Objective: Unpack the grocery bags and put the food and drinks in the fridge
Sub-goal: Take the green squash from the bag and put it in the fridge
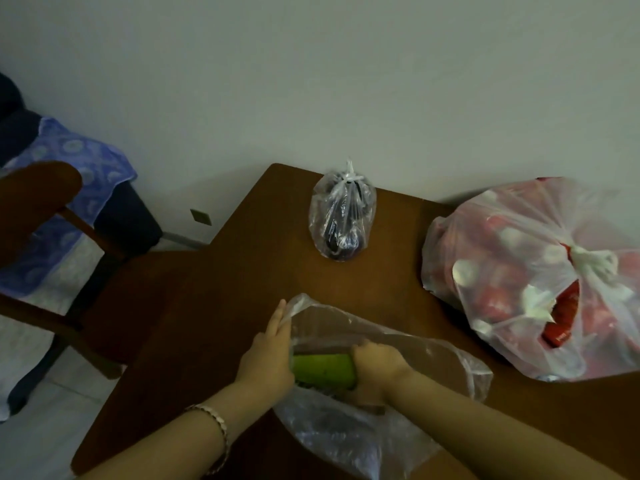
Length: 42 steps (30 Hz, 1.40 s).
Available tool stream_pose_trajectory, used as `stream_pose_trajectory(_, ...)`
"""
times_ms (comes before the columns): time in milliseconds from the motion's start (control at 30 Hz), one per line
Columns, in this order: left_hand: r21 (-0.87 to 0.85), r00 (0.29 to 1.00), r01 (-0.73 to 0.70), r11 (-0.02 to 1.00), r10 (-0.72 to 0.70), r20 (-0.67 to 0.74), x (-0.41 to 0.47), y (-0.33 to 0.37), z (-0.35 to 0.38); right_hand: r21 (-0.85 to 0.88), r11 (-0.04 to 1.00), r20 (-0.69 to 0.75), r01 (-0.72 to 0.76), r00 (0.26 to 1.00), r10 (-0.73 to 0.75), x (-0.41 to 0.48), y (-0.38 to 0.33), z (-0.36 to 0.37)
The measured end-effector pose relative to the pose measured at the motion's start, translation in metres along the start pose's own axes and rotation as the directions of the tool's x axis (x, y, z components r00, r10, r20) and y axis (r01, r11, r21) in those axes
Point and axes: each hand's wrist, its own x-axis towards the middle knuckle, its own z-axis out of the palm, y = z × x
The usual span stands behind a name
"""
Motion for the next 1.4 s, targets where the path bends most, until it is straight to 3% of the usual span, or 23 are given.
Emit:
stream_pose_trajectory(100,0.063,1.0,-0.019,0.998,0.018,0.015,0.008,0.009,-0.012,0.263,0.955,0.072,-0.138,0.99,0.123,-0.034,0.007,-0.031)
stream_pose_trajectory(200,0.062,0.999,-0.036,0.997,0.037,-0.027,0.017,0.023,-0.023,0.582,0.771,0.178,-0.259,0.965,0.191,-0.063,0.026,-0.054)
stream_pose_trajectory(300,-0.002,0.998,-0.025,1.0,0.024,-0.055,0.022,0.039,-0.026,0.772,0.583,0.163,-0.254,0.965,0.204,-0.088,0.046,-0.063)
stream_pose_trajectory(400,-0.016,0.999,-0.041,0.999,0.041,0.0,0.021,0.052,-0.024,0.833,0.519,0.071,-0.193,0.967,0.245,-0.11,0.061,-0.06)
stream_pose_trajectory(500,0.056,1.0,-0.004,0.998,0.004,-0.017,0.004,0.067,-0.026,0.761,0.642,-0.078,-0.095,0.969,0.236,-0.125,0.072,-0.059)
stream_pose_trajectory(700,0.043,0.946,0.005,0.999,0.009,-0.324,-0.065,0.089,-0.042,0.555,0.823,-0.247,0.118,0.969,0.028,-0.148,0.068,-0.064)
stream_pose_trajectory(833,-0.046,0.907,0.209,0.977,-0.211,-0.364,-0.134,0.09,-0.044,0.238,0.919,-0.337,0.316,0.914,-0.227,-0.17,0.043,-0.071)
stream_pose_trajectory(933,-0.112,0.859,0.353,0.929,-0.369,-0.355,-0.198,0.086,-0.033,-0.018,0.894,-0.332,0.448,0.841,-0.427,-0.188,0.013,-0.065)
stream_pose_trajectory(1000,-0.167,0.799,0.455,0.875,-0.484,-0.357,-0.247,0.077,-0.018,-0.194,0.837,-0.266,0.511,0.794,-0.546,-0.212,-0.015,-0.056)
stream_pose_trajectory(1133,-0.318,0.629,0.621,0.716,-0.698,-0.342,-0.354,0.058,0.024,-0.504,0.607,-0.153,0.614,0.628,-0.763,-0.271,-0.077,-0.021)
stream_pose_trajectory(1400,-0.59,0.092,0.772,0.238,-0.959,-0.267,-0.641,0.039,0.143,-0.679,0.034,0.116,0.733,0.153,-0.981,-0.444,-0.223,0.127)
